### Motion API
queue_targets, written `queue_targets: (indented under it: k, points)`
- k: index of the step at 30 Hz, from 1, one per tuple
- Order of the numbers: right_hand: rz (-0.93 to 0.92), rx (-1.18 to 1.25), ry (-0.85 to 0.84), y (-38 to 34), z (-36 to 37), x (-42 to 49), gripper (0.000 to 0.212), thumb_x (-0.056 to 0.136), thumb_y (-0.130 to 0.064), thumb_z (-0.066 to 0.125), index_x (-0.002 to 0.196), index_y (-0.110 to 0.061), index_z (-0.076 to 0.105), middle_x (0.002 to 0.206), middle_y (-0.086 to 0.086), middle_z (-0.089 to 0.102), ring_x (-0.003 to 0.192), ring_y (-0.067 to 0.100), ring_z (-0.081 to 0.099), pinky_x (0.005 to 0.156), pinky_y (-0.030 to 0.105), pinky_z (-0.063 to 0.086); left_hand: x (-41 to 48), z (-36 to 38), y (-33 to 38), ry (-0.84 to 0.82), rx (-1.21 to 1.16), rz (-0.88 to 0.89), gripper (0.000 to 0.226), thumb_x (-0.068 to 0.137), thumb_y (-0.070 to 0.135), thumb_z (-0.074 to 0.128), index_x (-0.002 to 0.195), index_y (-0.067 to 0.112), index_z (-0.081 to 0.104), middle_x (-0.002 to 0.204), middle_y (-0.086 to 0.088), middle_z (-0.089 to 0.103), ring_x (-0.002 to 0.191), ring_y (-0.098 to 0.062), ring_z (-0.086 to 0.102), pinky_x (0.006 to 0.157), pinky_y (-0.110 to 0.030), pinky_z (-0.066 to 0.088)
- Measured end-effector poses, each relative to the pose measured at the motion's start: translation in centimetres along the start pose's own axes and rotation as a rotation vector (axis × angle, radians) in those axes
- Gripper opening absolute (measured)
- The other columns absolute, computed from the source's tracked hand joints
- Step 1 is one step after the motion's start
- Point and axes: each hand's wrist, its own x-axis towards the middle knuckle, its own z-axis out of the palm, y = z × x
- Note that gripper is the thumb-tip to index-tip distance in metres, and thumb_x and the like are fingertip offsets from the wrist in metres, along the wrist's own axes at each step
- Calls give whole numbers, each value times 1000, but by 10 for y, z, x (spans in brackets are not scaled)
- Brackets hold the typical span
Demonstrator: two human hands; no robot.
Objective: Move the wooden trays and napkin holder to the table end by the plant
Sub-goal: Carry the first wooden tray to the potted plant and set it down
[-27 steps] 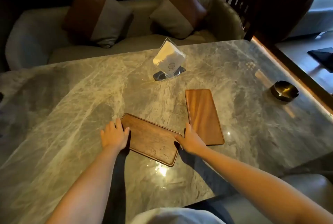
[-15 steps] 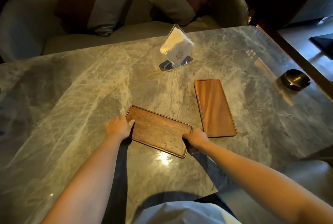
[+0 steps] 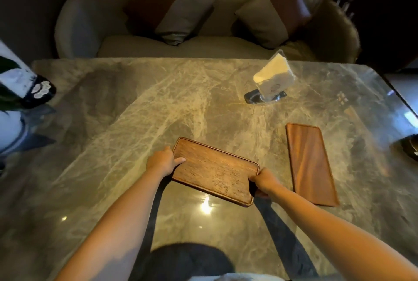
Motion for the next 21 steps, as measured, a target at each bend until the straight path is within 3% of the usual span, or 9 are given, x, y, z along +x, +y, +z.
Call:
queue_targets:
  k: [3,6,8,12,14,17,21]
  points:
    - [-110,-76,19,-45,11,6,19,93,-16,51,101,1,57,92,14,59,91,28,61,72,34,45,-4,-15,-38,72,-117,-57,67,82,58,52,123,6,43,113,-17,65,101,-34,62,79,-39,50]
    - [-217,-172,-8,-99,30,14,16,94,-17,50,82,-6,47,90,16,54,85,27,54,71,36,43,-11,-33,-79,141,-237,-144,63,81,58,55,118,7,49,112,-15,66,101,-33,63,81,-41,52]
    - [-281,-264,-22,-138,45,18,20,94,-19,48,80,-6,47,88,17,53,82,26,52,66,32,39,-16,-43,-106,193,-337,-200,61,81,56,57,116,7,52,113,-15,66,103,-34,62,86,-43,53]
    - [-431,-328,-38,-217,83,17,17,94,-21,48,93,-6,40,91,16,51,83,28,51,62,32,38,-27,-52,-157,301,-492,-284,53,83,51,57,115,9,59,113,-15,68,102,-33,63,89,-44,52]
    - [-515,-368,-33,-254,105,14,18,92,-22,50,93,-6,41,92,18,53,84,29,53,67,35,40,-32,-52,-180,321,-552,-344,53,84,52,55,112,8,63,110,-16,69,100,-33,64,87,-43,53]
    - [-635,-492,-35,-304,141,10,27,90,-21,52,107,0,48,107,25,61,101,38,58,81,42,46,-38,-48,-210,336,-646,-463,54,84,53,54,106,5,66,108,-19,70,99,-34,65,82,-39,51]
    - [-735,-649,-43,-353,189,9,31,89,-19,48,114,0,49,121,26,58,113,41,54,92,43,44,-34,-46,-243,399,-740,-554,52,85,50,56,105,3,67,109,-19,70,102,-35,64,83,-38,51]
